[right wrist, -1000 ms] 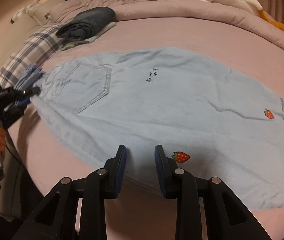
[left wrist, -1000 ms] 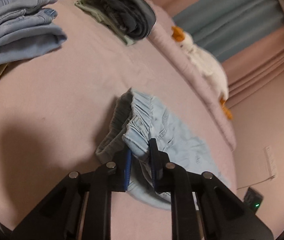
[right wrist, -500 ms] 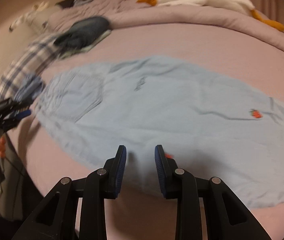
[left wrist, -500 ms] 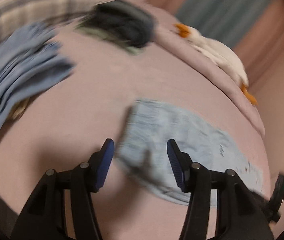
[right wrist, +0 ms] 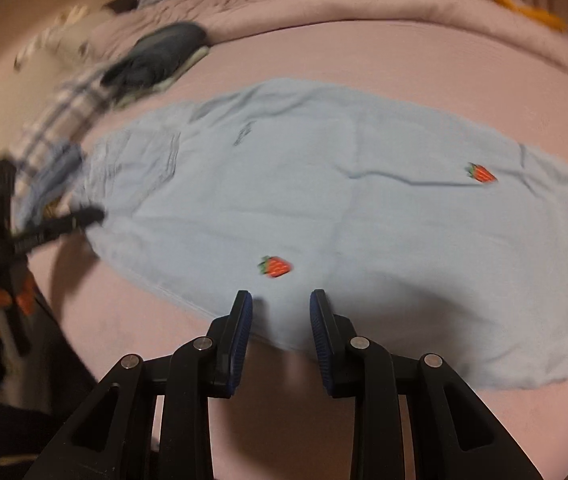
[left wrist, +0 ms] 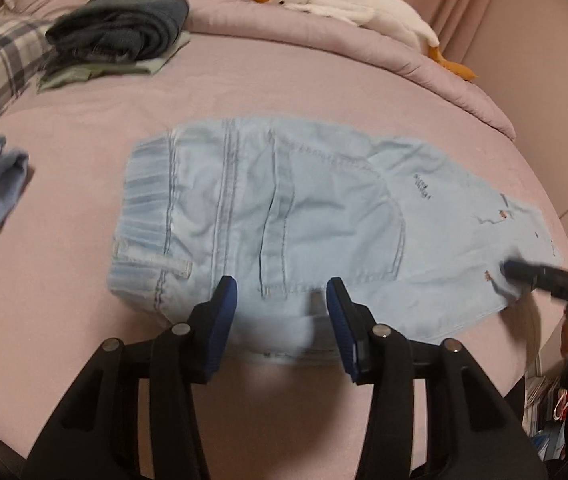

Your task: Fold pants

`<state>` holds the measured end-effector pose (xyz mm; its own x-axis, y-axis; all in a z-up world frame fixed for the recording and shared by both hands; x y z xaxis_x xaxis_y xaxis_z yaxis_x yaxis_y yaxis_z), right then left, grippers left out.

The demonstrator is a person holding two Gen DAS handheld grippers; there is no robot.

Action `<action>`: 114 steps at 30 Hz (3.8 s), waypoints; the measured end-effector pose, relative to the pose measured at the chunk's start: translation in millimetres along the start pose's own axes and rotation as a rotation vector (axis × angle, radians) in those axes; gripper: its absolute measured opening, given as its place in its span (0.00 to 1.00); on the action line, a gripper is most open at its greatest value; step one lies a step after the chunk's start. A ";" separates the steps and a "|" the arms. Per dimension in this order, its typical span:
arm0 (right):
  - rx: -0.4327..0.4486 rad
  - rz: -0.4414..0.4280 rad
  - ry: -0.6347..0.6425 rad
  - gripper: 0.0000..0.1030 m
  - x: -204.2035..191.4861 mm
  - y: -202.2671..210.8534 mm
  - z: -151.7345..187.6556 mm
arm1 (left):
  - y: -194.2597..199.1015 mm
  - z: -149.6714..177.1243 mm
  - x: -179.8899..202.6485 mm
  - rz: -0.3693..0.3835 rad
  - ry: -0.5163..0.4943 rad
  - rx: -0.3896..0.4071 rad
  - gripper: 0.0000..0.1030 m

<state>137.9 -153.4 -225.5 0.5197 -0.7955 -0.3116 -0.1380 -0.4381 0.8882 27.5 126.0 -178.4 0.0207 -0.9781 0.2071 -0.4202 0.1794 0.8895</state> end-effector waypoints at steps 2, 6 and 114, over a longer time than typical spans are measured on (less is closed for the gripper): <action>0.039 -0.030 -0.034 0.30 10.6 7.7 -14.1 | 2.1 -16.3 8.4 0.004 -0.021 0.022 0.46; 0.098 -0.113 -0.047 0.30 9.4 14.9 -67.1 | -7.0 -68.7 35.3 -0.003 -0.068 0.073 0.47; 0.389 0.357 0.259 0.07 -24.0 68.9 49.3 | -68.5 -82.7 223.9 0.621 0.134 -0.087 0.08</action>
<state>74.4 -185.2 -173.5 0.5663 -0.8154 0.1196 -0.6160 -0.3224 0.7188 136.0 -96.5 -159.3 -0.0872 -0.6686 0.7385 -0.3150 0.7218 0.6162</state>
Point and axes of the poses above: each gripper's, at about its wrist camera, not at the fingertips, and y roughly against the way its jaws point, x to its right, z to its underside, the point moved 8 cm from there along -y, roughly the way its jaws point, and after that the axes turned 13 degrees about -x, right-handed, at the moved point
